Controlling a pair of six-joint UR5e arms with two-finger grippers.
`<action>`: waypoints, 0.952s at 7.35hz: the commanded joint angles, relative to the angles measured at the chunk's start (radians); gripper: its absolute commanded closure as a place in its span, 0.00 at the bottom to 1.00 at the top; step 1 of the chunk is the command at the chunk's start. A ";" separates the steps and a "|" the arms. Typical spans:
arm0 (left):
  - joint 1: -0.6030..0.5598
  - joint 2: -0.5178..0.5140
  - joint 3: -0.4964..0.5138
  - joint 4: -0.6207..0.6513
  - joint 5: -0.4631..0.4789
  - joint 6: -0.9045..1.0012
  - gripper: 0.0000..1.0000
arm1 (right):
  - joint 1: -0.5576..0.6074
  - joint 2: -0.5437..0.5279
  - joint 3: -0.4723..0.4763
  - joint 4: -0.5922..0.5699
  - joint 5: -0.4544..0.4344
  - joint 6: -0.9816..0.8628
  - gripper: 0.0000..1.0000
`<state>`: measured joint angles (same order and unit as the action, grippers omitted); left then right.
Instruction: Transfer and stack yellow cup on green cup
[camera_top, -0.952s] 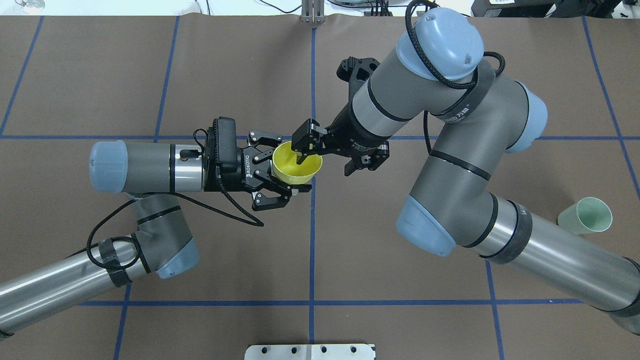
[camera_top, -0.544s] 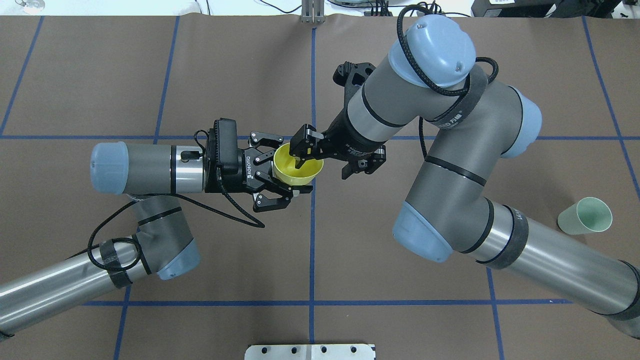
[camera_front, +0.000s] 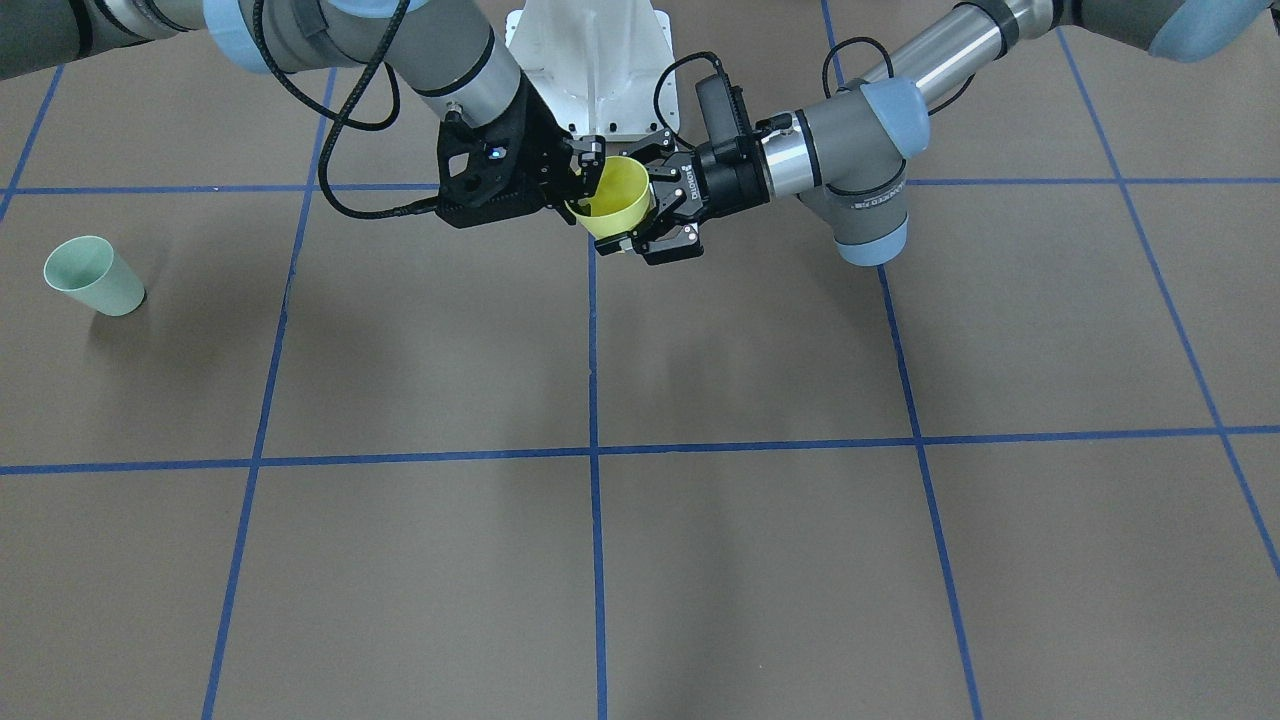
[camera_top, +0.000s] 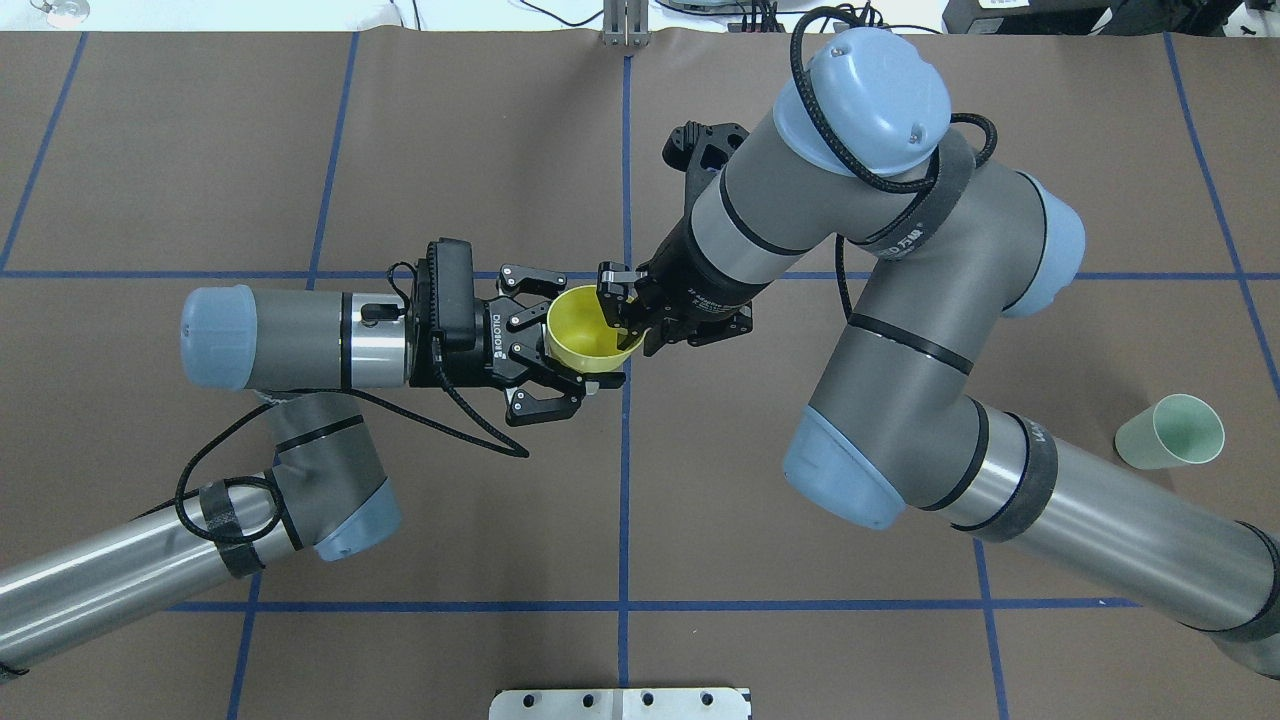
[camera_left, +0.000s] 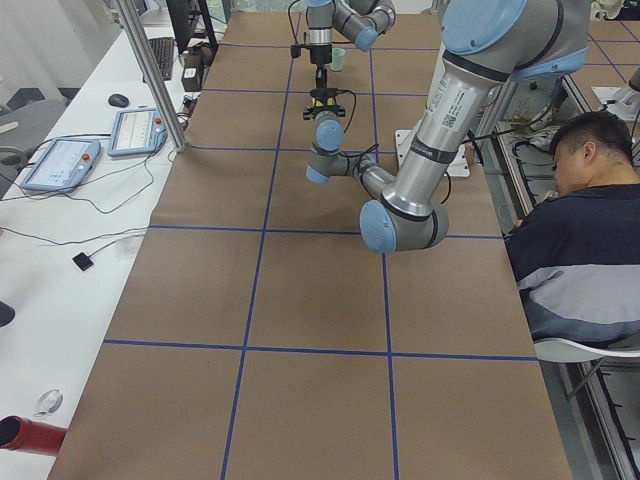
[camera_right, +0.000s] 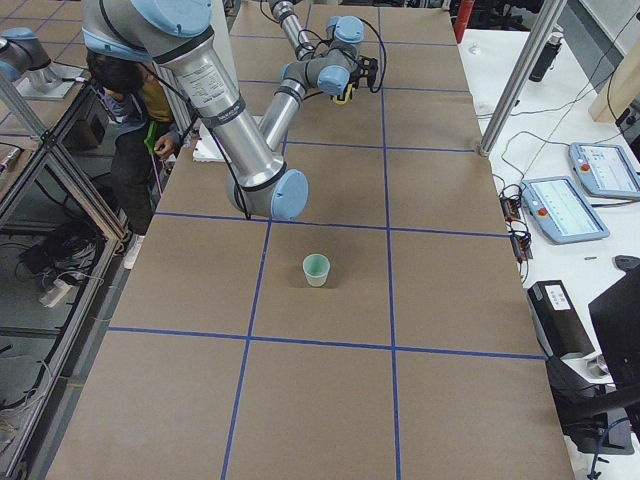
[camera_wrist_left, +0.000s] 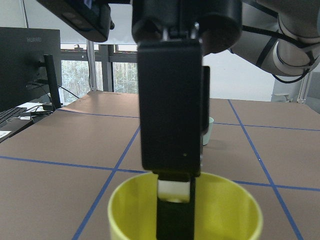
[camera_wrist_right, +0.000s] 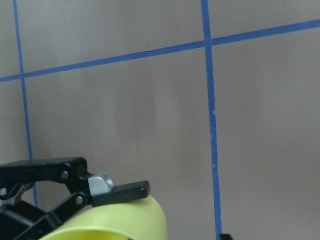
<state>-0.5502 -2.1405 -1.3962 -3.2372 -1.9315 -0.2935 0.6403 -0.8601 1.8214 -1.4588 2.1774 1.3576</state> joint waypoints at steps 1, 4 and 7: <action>0.003 -0.001 0.000 -0.001 -0.001 -0.004 0.00 | -0.001 0.000 -0.001 0.000 -0.014 0.000 1.00; 0.003 0.001 0.026 0.000 0.042 -0.004 0.00 | 0.007 -0.019 0.003 -0.002 -0.019 0.000 1.00; 0.003 0.002 0.040 -0.001 0.055 -0.003 0.00 | 0.082 -0.063 0.004 -0.012 -0.007 -0.009 1.00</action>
<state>-0.5476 -2.1392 -1.3616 -3.2381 -1.8839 -0.2963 0.6860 -0.9039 1.8251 -1.4693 2.1628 1.3541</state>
